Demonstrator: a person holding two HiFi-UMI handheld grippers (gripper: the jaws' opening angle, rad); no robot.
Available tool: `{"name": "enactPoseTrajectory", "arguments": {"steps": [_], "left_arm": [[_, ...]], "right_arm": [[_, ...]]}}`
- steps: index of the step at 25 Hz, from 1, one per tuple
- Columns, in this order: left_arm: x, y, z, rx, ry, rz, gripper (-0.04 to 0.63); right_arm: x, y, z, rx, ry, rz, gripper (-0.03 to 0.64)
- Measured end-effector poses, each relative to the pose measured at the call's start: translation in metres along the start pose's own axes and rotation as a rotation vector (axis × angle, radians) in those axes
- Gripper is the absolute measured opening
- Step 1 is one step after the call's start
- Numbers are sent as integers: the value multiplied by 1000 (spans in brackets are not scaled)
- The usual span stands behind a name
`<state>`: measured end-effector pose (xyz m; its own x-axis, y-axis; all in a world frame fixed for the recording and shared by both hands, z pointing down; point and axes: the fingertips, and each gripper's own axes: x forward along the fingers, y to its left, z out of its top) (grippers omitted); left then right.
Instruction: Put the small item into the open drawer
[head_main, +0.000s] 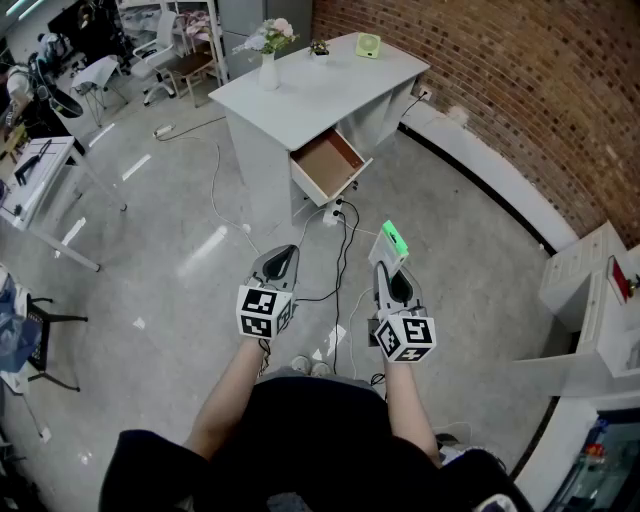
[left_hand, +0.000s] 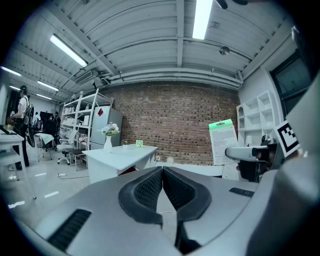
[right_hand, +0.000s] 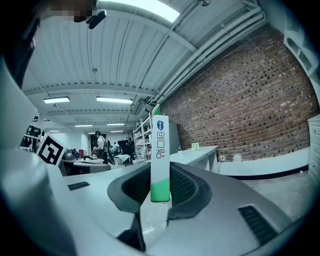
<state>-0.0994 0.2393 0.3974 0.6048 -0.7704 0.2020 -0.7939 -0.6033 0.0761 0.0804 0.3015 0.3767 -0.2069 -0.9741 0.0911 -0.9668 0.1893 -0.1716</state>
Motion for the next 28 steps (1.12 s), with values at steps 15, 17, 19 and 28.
{"name": "enactPoseTrajectory", "arguments": {"steps": [15, 17, 19, 28], "left_arm": [[8, -8, -16, -25, 33, -28, 22], [8, -9, -18, -27, 36, -28, 22], [8, -10, -20, -30, 39, -23, 23], [-7, -2, -32, -44, 76, 52, 23]], "right_arm": [[-4, -6, -6, 1, 14, -27, 80], [-6, -7, -7, 10, 13, -26, 81], [-7, -9, -8, 28, 8, -22, 81], [-3, -15, -15, 59, 20, 12, 84]]}}
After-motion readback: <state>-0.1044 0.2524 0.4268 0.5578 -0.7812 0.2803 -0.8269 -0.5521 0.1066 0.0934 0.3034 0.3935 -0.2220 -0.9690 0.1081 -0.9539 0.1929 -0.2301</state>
